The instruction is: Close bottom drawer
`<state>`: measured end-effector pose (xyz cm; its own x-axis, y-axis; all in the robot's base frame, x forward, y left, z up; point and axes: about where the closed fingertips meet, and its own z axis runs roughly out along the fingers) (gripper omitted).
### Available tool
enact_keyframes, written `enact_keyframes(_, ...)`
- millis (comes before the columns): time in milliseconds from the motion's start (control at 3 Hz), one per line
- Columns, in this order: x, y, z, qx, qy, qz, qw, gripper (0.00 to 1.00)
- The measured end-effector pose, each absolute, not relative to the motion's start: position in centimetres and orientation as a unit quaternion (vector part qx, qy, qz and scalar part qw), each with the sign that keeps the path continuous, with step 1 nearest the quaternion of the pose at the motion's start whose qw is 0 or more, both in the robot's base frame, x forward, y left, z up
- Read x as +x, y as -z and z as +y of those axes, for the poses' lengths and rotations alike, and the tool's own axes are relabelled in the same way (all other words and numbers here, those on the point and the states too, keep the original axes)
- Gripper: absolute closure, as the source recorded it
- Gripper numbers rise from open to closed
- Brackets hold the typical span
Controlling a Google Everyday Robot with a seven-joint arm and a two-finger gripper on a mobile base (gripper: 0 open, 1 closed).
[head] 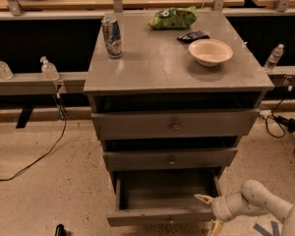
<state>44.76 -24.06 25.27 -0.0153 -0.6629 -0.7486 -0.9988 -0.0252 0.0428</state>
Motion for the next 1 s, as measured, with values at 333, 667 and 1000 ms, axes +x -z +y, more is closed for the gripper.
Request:
enact_keyframes(333,44.0,-24.4,-23.6,-0.641,-0.316,0.643,0.277,0.23)
enact_keyframes(667,42.7,-22.3,-23.6,-0.625,-0.336,0.643,0.288,0.55)
enact_keyframes(1000,42.3,-20.9,-23.6,-0.616,-0.341,0.648,0.291,0.78)
